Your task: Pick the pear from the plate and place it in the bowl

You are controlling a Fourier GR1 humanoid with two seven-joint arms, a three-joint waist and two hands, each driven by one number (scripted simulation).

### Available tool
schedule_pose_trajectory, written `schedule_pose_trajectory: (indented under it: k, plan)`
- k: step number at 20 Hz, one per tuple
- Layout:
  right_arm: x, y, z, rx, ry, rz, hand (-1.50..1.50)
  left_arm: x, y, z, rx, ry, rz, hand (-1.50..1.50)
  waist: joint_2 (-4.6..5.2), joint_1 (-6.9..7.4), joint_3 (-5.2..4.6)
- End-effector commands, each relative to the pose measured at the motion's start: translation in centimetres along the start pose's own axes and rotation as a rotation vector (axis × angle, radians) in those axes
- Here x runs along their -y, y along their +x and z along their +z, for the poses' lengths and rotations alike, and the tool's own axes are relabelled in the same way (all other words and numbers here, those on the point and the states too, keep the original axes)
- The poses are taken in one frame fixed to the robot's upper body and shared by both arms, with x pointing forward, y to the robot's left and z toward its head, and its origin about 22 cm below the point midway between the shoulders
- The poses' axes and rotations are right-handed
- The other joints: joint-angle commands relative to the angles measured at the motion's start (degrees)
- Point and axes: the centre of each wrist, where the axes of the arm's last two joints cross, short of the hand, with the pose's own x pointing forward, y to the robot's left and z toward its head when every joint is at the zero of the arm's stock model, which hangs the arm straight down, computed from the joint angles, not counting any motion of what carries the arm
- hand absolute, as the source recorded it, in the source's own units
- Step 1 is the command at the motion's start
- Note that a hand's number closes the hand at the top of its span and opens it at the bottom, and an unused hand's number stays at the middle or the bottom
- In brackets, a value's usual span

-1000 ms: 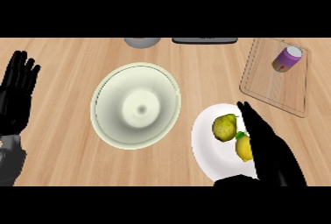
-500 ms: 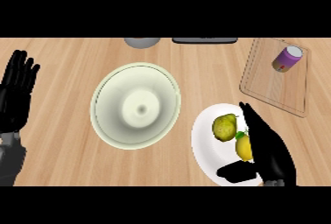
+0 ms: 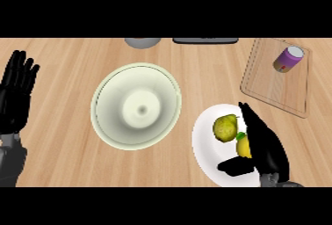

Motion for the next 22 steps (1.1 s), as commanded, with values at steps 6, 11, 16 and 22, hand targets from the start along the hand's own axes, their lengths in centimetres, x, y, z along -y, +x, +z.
schedule_pose_trajectory:
  k: [6,11,16,22]
  plan:
    - [-2.3,-1.5,-2.4,-0.006,0.025,0.037,-1.50,-2.1,-0.1,-1.3,-0.017,-0.007,0.002,0.00,0.04,-0.10,-0.01]
    - [-2.1,-1.4,-4.0,-0.011,0.043,0.041,-1.50,0.6,-1.0,1.6,0.004,0.001,0.009,0.00,0.00,0.14,-0.01]
    - [-2.6,-0.6,-4.4,-0.019,0.038,0.015,-1.50,0.1,3.1,-0.1,-0.007,0.003,0.007,0.00,-0.03,0.14,0.00]
    - [-4.5,-2.2,-6.7,-0.082,0.074,0.024,-1.50,0.1,-0.1,-0.4,0.007,-0.007,0.007,0.00,0.03,0.07,-0.01]
